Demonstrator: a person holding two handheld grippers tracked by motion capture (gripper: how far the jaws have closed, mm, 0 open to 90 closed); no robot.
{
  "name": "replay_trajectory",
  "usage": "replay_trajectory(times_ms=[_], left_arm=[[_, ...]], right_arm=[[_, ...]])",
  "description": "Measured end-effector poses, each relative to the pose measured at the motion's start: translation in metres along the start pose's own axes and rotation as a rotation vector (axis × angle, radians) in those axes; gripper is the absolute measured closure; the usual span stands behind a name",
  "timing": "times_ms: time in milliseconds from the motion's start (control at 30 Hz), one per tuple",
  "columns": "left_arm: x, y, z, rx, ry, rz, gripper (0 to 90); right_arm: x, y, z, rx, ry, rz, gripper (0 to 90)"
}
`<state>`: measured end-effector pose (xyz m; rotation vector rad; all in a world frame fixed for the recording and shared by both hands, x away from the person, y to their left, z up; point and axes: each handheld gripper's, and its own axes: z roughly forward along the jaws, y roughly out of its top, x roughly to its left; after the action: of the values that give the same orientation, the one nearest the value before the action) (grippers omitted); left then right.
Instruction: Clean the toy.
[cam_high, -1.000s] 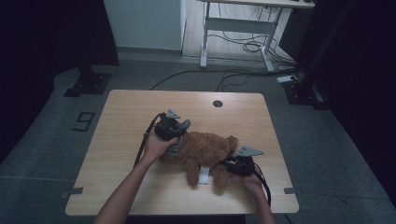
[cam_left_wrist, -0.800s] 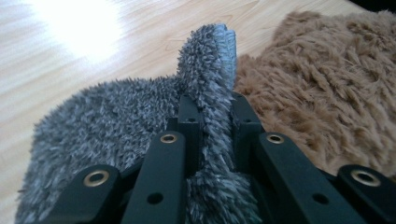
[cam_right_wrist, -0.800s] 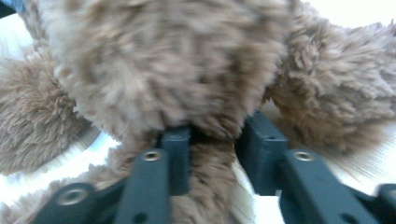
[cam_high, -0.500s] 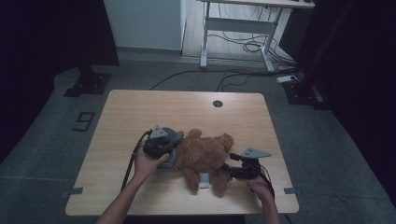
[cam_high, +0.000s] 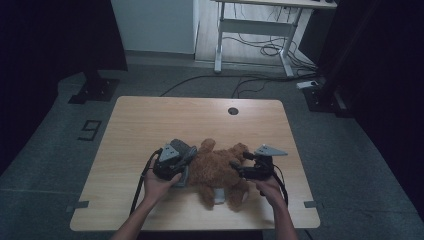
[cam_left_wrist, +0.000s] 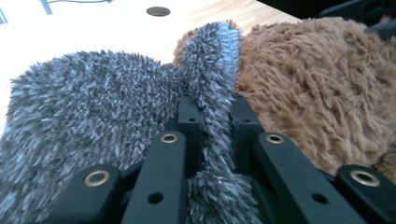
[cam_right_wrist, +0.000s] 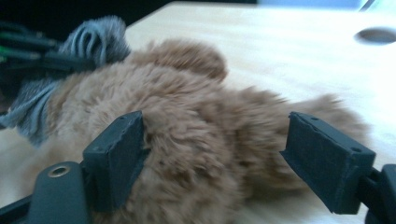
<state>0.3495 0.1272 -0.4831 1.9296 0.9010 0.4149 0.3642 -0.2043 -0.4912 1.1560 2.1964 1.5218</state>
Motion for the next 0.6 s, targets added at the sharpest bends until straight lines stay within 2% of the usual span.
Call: replay_trajectory(times_ms=[167,267,367,467,533,600], left_arm=[[0.000,-0.005,-0.006,-0.003,-0.036,-0.021,78.2],[-0.004,-0.008,-0.009,-0.006,-0.034,-0.013,78.2],[-0.007,-0.012,-0.013,-0.012,-0.041,-0.021,78.2],[-0.008,-0.012,-0.017,-0.011,-0.047,-0.029,78.0],[-0.008,-0.008,-0.020,-0.002,-0.047,-0.032,77.9],[-0.008,0.003,-0.023,0.003,-0.046,-0.041,77.9]], right_arm=[[0.003,-0.011,0.006,0.089,0.053,0.039,17.1],[0.005,-0.023,0.010,0.113,0.082,0.058,17.9],[0.010,-0.029,0.013,0.132,0.100,0.054,21.2],[0.015,-0.033,0.014,0.139,0.113,0.044,29.2],[0.017,-0.035,0.013,0.128,0.126,0.024,41.0],[0.018,-0.035,0.010,0.110,0.138,0.004,53.1]])
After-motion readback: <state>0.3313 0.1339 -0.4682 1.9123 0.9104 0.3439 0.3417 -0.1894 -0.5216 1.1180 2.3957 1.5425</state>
